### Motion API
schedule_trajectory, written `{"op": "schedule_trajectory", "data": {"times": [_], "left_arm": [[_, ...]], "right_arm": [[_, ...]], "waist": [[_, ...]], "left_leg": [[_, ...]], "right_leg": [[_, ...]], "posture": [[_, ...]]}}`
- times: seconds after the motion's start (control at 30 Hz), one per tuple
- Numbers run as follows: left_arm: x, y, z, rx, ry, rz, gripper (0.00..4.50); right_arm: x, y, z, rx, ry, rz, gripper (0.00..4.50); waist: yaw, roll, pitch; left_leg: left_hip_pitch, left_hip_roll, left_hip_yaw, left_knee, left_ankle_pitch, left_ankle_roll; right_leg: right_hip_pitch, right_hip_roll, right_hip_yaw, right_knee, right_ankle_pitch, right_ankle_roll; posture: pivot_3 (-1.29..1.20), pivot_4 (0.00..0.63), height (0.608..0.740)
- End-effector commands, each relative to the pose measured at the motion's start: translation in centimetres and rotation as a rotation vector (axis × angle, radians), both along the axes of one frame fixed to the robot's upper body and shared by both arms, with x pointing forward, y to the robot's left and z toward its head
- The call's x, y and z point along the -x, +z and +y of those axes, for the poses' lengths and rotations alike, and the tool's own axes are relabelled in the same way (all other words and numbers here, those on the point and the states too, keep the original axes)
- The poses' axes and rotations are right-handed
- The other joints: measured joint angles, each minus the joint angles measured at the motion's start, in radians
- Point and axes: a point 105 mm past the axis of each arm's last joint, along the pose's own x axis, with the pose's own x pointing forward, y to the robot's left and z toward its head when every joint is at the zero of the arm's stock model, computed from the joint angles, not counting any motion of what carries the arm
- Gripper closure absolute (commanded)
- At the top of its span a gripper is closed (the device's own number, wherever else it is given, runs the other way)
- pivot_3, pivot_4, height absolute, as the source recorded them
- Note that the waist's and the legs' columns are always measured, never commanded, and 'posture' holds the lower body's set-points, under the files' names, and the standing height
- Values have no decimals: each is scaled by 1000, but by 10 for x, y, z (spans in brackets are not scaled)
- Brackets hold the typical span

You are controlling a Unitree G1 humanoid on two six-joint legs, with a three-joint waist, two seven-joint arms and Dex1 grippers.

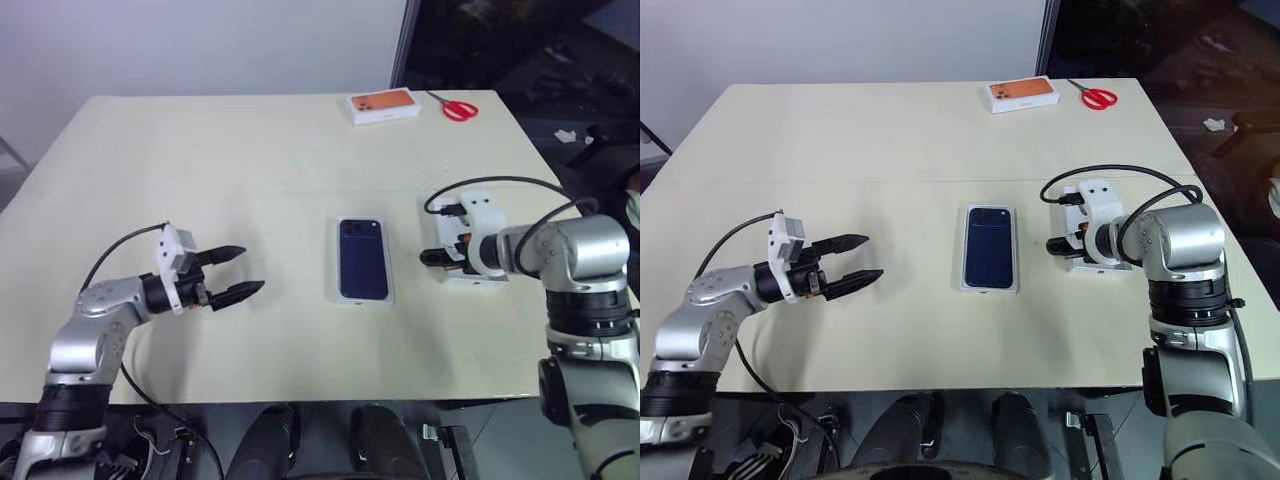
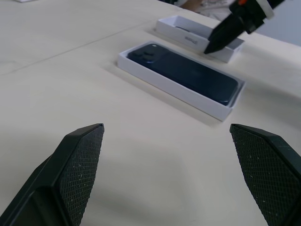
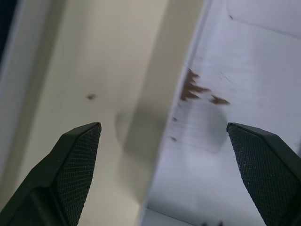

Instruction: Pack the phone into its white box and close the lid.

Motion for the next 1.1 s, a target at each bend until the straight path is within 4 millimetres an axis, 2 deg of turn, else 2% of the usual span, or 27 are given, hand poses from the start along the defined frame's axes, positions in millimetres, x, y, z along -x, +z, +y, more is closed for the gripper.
{"op": "schedule_trajectory", "data": {"times": [0.03,0.2,0.3,0.53,0.67,0.77,0.93,1.1], "left_arm": [[8,13,-3,-23,-39,-78,9],[7,15,-8,-15,-33,-103,9],[7,14,-10,-9,-31,-108,0],[6,14,-12,-4,-21,-114,0],[6,14,-11,-3,-15,-114,0],[6,14,-10,-4,-9,-112,0],[3,17,-5,3,12,-115,0],[0,19,-3,8,24,-118,0]], "right_arm": [[-3,9,1,-3,-10,-25,30],[-5,11,4,-21,-14,-25,30],[-6,12,2,-12,-26,-22,794],[-2,0,-4,34,-61,13,4438],[2,-14,-7,50,-87,47,4438],[-1,-9,-5,37,-93,28,4438],[-18,28,12,-71,-83,-93,4438],[-22,69,64,-417,83,-218,4438]], "waist": [[0,0,0],[-1,0,0],[-1,0,0],[-1,0,0],[-1,0,0],[-1,0,0],[-5,3,2],[-6,3,2]], "left_leg": [[0,0,0,0,0,0],[0,0,0,0,0,0],[0,0,0,0,0,0],[0,0,0,0,0,0],[0,0,0,0,0,0],[1,0,0,1,0,0],[1,1,1,0,0,1],[1,3,2,-1,0,0]], "right_leg": [[0,0,0,0,0,0],[0,0,0,0,0,0],[0,0,0,0,0,0],[0,0,0,0,0,0],[0,0,0,0,0,0],[1,0,0,0,0,0],[0,1,0,0,0,0],[0,4,0,1,0,0]], "posture": [[0,150,740],[0,150,740],[0,150,740],[0,150,740],[0,150,740],[0,150,740],[0,150,740],[0,150,740]]}}
